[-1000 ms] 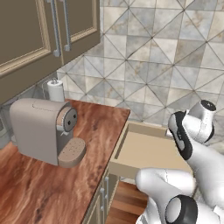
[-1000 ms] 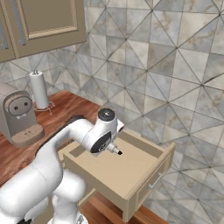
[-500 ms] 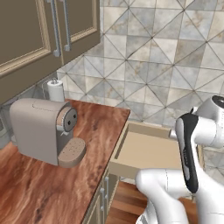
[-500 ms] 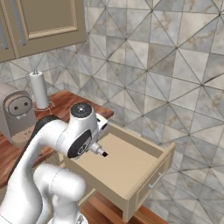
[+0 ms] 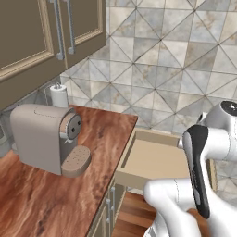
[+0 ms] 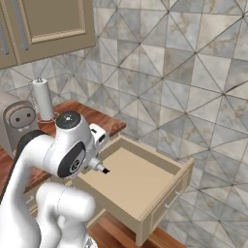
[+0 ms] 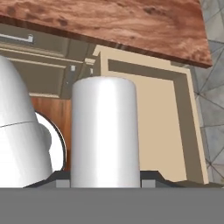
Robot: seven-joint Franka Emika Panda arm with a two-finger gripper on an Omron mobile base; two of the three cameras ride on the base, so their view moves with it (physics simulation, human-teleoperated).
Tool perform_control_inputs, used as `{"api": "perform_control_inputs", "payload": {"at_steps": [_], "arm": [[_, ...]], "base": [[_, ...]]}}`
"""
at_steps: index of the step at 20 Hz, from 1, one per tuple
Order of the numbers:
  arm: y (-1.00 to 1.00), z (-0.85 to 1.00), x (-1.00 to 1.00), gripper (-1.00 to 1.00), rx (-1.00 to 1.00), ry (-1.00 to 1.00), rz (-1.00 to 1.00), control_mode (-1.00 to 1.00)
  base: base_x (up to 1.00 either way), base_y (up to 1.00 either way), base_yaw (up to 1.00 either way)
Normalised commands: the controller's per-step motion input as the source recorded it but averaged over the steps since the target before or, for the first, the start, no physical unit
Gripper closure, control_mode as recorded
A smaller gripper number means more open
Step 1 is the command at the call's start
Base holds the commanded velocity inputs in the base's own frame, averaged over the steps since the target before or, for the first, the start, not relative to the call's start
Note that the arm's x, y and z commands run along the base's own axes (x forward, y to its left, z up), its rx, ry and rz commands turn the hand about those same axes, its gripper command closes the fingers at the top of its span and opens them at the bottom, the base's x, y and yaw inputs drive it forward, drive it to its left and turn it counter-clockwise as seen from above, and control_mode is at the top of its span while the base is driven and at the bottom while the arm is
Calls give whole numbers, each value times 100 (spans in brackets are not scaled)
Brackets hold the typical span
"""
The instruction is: Restock the sink supplies by placing the sponge and soap dispenser on the counter and next to the sink. Make sure the soap dispenser is upright.
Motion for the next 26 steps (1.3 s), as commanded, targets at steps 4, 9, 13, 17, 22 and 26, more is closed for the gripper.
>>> {"api": "perform_control_inputs", "payload": {"at_steps": [4, 9, 13, 17, 22, 26], "arm": [[0, 1, -3, 100, 0, 0, -11, -100], [0, 0, 0, 100, 0, 0, 0, 100], [0, 0, 0, 100, 0, 0, 0, 100], [0, 0, 0, 100, 0, 0, 0, 100], [0, 0, 0, 100, 0, 0, 0, 100], [0, 0, 0, 100, 0, 0, 0, 100]], "base": [[0, 0, 0], [-16, 22, -46], [-39, 6, -54], [-84, 0, -61], [-82, 0, -65], [-54, -18, -63]]}}
